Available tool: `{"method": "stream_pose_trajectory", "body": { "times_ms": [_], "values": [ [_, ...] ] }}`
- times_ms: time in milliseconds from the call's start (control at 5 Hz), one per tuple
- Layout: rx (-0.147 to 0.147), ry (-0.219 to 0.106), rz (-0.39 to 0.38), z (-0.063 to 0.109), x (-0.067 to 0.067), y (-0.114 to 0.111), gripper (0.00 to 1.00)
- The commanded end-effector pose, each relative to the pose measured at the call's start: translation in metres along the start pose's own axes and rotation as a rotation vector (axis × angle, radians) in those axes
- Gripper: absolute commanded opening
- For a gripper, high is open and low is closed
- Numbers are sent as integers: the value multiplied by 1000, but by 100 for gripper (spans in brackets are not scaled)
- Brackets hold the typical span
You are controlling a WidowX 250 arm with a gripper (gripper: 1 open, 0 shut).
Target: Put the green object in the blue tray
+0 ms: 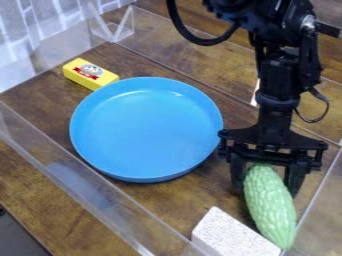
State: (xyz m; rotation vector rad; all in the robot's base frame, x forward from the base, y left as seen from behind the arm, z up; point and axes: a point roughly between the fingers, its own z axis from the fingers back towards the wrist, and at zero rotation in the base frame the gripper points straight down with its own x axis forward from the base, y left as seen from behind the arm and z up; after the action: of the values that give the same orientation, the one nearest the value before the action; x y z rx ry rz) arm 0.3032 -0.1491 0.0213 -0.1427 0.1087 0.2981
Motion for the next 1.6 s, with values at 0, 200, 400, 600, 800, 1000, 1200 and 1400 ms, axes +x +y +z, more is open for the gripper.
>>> {"method": "stream_pose_trajectory", "body": {
  "times_ms": [0,200,400,600,800,1000,1200,1400],
  "values": [
    [-22,-27,1,9,13,2,0],
    [-23,-24,10,9,19,8,0],
    [-20,-17,-10,8,20,14,0],
    [-18,-9,-30,7,21,19,0],
    [-15,-3,-53,6,18,20,0],
    [-12,4,-76,5,14,22,0],
    [-16,3,-47,4,18,14,0],
    [-18,4,-33,2,17,6,0]
  ]
}}
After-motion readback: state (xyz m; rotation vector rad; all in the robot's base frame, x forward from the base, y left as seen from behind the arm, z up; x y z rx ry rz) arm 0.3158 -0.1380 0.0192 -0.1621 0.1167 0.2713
